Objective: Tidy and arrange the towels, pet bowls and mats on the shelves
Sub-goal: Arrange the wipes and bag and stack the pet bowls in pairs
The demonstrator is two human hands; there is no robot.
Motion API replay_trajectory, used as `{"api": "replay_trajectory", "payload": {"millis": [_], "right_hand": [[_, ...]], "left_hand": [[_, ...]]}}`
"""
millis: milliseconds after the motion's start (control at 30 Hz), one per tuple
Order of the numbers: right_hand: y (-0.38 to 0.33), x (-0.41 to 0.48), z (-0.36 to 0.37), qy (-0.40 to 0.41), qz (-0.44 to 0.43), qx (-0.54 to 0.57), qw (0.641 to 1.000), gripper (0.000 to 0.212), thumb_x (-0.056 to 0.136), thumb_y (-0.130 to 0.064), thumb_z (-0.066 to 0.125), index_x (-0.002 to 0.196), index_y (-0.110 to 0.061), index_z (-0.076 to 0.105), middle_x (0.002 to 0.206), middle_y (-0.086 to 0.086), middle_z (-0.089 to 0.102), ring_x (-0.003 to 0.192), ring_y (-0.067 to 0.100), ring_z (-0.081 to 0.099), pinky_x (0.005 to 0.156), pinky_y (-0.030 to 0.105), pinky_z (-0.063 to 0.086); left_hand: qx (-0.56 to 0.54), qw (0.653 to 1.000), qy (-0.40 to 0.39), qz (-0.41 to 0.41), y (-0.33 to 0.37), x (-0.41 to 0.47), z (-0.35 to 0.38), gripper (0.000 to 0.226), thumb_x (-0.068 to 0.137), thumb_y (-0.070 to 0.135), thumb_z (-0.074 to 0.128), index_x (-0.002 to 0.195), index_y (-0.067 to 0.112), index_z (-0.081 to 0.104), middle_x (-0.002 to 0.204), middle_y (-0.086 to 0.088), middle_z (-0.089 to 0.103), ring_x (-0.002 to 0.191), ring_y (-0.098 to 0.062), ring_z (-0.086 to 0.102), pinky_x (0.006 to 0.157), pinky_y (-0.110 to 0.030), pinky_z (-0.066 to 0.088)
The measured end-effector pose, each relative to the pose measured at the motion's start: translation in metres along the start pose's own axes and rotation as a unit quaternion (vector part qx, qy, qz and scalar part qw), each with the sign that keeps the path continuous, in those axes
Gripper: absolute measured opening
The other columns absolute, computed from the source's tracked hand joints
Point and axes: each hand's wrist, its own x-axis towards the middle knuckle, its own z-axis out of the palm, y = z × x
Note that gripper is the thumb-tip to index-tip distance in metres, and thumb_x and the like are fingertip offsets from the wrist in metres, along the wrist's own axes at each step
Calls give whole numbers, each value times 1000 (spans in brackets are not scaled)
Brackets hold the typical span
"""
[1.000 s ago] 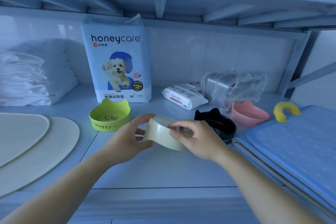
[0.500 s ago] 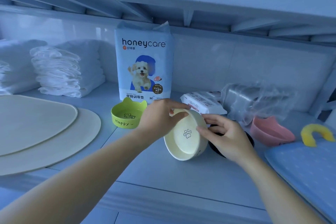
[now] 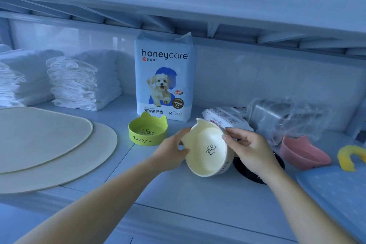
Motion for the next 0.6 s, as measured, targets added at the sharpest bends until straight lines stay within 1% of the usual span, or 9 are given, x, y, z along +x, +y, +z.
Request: {"api": "replay_trajectory", "payload": {"millis": [67,167,233,300,367,400,467,533,600], "right_hand": [[2,3,1,0,4,-9,1000,9,82,-33,67,87,-40,66,91,-25,69,89,-4,65,90,33,52],[8,11,3,23,18,-36,999,17,83,-39,64,98,-35,68,99,-19,69,93,1,64,90,37,53],[14,18,7,28,24,-47,998,14,84,-38,62,96,-35,67,97,-16,69,91,4,66,88,40,54],[20,24,16,20,42,-67,997,11,86,-35,58,91,-32,67,93,-13,70,89,9,66,86,41,54],[23,32,26,8,64,-96,993,16,88,-30,51,85,-24,66,84,-11,69,81,14,66,81,40,55],[24,36,32,4,69,-112,991,20,89,-26,47,79,-17,63,75,-9,66,73,16,62,75,37,55],[26,42,40,3,71,-148,986,25,88,-18,41,68,-5,48,61,0,48,59,19,44,56,29,41],[29,44,45,8,75,-173,982,25,88,-12,38,64,-6,36,60,5,34,57,17,30,48,27,24],[33,45,48,18,78,-175,981,26,87,-10,38,62,-11,32,58,3,29,56,17,24,42,22,16]], "left_hand": [[-52,999,4,-7,-3,2,4,61,86,5,52,134,39,37,100,-11,60,86,-25,62,71,-33,57],[-82,996,37,-15,-6,8,6,59,83,1,48,128,39,43,89,-12,63,79,-24,65,72,-38,58],[-74,995,66,-19,-10,12,4,56,82,3,47,128,35,42,76,-7,63,67,-18,62,60,-29,54],[-69,991,106,-30,-14,16,1,50,83,7,47,128,29,41,64,3,58,56,-10,54,50,-19,42],[-65,987,146,-31,-18,17,-1,39,85,9,48,122,24,46,58,8,56,48,-3,50,46,-14,38],[-64,985,156,-27,-20,17,-2,34,86,10,49,118,22,50,60,10,59,48,-2,53,48,-13,42],[-73,985,158,-14,-26,18,-4,27,88,11,51,113,19,57,67,8,67,52,-5,58,64,-27,55],[-63,986,156,-4,-32,19,-5,26,90,13,51,115,17,59,70,3,70,57,-10,61,69,-39,56],[-50,987,155,0,-36,20,-4,30,92,18,51,121,19,56,71,1,71,59,-12,61,71,-34,55]]}}
